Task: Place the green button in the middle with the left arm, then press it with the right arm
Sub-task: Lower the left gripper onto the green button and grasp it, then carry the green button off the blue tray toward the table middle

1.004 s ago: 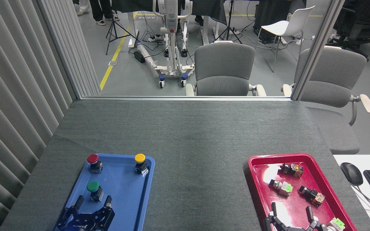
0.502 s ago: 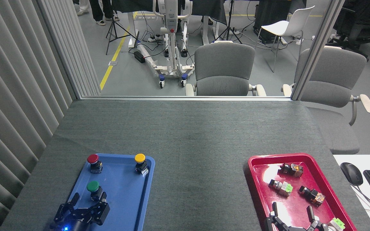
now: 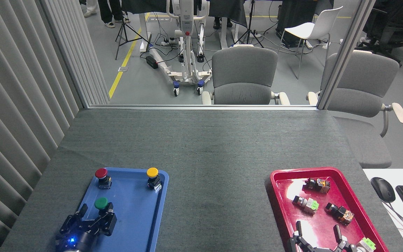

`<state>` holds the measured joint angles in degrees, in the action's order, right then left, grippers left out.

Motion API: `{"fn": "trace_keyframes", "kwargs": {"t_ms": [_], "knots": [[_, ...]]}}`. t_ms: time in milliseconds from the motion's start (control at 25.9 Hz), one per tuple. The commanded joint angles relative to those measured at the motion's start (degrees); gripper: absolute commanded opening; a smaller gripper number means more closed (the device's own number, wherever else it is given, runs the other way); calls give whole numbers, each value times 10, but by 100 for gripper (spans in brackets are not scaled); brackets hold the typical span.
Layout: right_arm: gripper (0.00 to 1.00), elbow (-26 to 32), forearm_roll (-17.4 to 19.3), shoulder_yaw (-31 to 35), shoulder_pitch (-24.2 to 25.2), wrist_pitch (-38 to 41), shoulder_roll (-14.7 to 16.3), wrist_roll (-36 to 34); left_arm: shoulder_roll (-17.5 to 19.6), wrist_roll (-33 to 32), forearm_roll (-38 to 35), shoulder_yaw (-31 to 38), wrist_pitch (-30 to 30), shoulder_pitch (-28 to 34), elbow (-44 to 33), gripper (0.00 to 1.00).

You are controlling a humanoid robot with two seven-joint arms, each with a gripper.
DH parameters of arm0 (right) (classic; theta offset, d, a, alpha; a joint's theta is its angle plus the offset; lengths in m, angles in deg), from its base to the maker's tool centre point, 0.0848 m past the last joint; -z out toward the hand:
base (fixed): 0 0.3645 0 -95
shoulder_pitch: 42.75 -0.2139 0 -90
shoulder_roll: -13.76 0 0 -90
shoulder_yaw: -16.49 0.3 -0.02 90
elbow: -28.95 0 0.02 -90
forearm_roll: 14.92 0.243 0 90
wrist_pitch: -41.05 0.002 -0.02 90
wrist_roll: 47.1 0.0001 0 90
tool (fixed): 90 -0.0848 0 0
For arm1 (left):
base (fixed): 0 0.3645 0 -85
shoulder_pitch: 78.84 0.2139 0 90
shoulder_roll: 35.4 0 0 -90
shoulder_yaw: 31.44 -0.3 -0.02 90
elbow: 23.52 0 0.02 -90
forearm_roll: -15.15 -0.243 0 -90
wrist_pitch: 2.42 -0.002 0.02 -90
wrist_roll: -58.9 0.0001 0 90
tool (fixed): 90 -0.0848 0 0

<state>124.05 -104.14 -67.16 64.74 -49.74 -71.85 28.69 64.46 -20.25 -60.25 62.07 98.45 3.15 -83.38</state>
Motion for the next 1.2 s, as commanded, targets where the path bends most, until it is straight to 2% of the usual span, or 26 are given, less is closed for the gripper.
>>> {"fn": "trace_keyframes", "kwargs": {"t_ms": [0,154,309,425,656,927,1081,1158], "knots": [[99,-2,0,0,0,1,0,1,1,3,0,0,0,-8,11,71],[99,-2,0,0,0,1,0,1,1,22,-8,-2,4,-4,11,49],[99,-4,0,0,0,1,0,1,1,38,-30,-4,14,7,5,18],[99,-4,0,1,-1,1,1,1,5,41,-30,-4,57,14,-6,1],[99,-4,0,-1,-1,1,1,1,-4,52,-29,-9,85,22,-78,0],[99,-5,0,-4,0,0,1,1,-88,54,-45,-138,78,7,-112,0],[99,-6,0,-3,-1,0,2,1,-160,83,-149,-197,40,5,-94,0],[99,-6,0,-3,-1,0,2,1,-175,87,-182,-223,25,-3,-69,0]]}}
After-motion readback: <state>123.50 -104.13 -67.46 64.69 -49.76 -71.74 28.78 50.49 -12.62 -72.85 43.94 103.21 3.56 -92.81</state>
